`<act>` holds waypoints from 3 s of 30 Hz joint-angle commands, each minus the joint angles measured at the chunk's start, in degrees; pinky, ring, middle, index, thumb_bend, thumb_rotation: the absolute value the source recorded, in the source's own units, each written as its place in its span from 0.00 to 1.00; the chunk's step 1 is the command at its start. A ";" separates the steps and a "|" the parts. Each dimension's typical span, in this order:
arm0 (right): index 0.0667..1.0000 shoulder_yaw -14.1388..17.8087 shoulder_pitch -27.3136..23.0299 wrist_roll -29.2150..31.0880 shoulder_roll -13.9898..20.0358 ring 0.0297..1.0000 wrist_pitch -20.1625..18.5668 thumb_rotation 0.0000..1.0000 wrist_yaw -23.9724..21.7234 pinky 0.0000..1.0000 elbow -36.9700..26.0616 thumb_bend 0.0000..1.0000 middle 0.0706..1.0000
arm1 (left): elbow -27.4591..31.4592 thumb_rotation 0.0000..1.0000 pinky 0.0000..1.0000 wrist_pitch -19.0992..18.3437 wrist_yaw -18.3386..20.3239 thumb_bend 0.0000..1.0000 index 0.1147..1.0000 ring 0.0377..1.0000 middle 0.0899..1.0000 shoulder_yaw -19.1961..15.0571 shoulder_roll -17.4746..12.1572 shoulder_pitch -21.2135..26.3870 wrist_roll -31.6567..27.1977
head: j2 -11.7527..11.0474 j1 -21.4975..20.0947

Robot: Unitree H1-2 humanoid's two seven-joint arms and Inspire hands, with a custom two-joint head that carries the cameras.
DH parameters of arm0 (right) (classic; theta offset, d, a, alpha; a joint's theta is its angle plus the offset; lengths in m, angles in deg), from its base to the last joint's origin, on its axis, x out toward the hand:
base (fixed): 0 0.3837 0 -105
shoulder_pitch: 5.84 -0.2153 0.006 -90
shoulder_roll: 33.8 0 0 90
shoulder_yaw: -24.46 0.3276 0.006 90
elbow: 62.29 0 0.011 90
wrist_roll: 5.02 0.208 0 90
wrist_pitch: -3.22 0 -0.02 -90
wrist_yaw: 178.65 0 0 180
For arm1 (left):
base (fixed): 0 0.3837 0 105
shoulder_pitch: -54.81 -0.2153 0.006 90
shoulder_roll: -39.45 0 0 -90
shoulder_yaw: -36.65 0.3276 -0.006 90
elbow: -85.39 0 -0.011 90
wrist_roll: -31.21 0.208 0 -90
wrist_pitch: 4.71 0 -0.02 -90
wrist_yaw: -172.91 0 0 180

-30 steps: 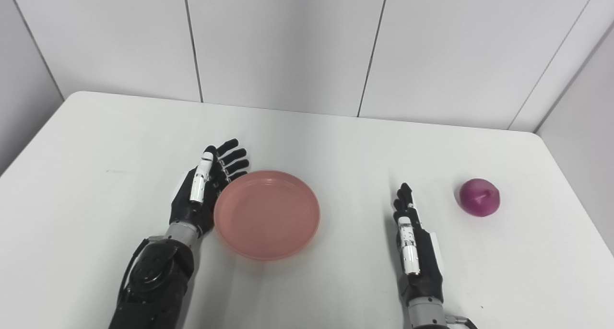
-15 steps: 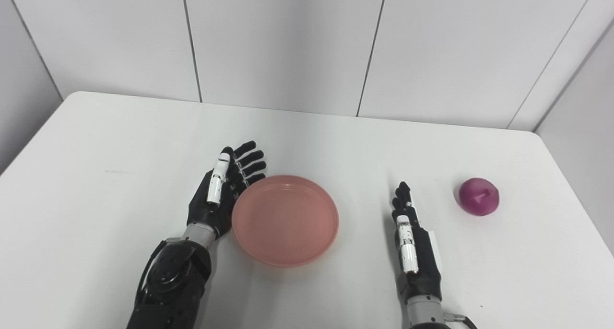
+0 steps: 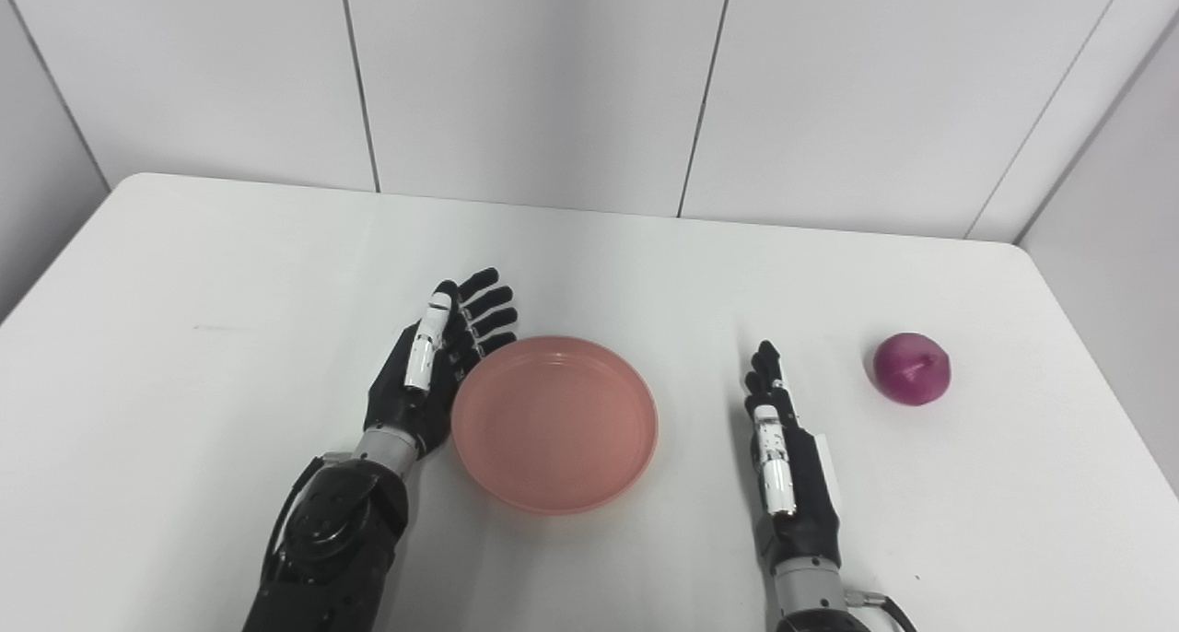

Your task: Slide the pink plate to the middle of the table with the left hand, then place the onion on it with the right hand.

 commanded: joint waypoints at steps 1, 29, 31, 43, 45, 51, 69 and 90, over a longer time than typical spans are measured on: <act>1.00 -0.51 -0.86 -0.37 -0.11 1.00 0.86 1.00 -0.46 1.00 -1.01 0.21 1.00 | 0.44 1.00 0.78 2.99 0.86 0.39 0.76 0.80 0.80 -0.07 -0.50 1.17 0.51 | 0.08 0.00; 0.97 2.22 -4.71 -2.52 2.13 0.96 -6.99 1.00 1.89 0.98 -8.67 0.21 0.96 | -2.57 1.00 0.80 5.91 1.86 0.38 0.77 0.81 0.80 -2.35 -1.55 0.48 -0.35 | 0.63 -3.30; 0.96 2.63 -5.09 -1.91 2.35 0.96 -7.81 1.00 1.64 0.99 -9.29 0.22 0.97 | -2.57 1.00 0.79 5.91 1.63 0.38 0.77 0.81 0.80 -2.36 -1.33 0.48 -0.20 | 0.67 -3.38; 0.95 3.44 -7.42 -4.48 5.78 0.94 -9.34 1.00 1.31 0.96 -11.45 0.21 0.95 | -1.86 1.00 0.80 4.42 1.58 0.38 0.77 0.81 0.80 -2.13 -0.97 0.13 -0.15 | 0.70 -4.76; 0.95 3.61 -7.72 -4.72 6.17 0.93 -9.08 1.00 1.31 0.96 -11.42 0.20 0.95 | -1.67 1.00 0.80 4.19 1.55 0.38 0.77 0.81 0.80 -2.10 -0.96 0.07 -0.17 | 0.72 -5.23; 0.94 4.44 -9.08 -4.86 7.95 0.92 -7.49 1.00 0.95 0.93 -10.31 0.22 0.94 | -1.81 1.00 0.80 4.53 2.02 0.38 0.77 0.81 0.80 -2.01 -1.31 -0.07 -0.25 | 0.66 -6.13; 0.94 8.47 -11.60 -6.34 12.44 0.93 -10.19 1.00 1.62 0.96 -8.39 0.27 0.94 | -3.87 1.00 0.80 6.28 3.59 0.38 0.78 0.81 0.81 -2.61 -2.43 -0.06 -0.66 | 0.14 -7.89; 0.93 8.26 -12.76 -17.86 17.57 0.91 -11.26 0.91 2.48 0.88 -6.67 0.40 0.92 | -5.31 1.00 0.79 7.39 4.51 0.38 0.77 0.80 0.79 -4.03 -2.76 0.06 -1.13 | -0.26 -10.35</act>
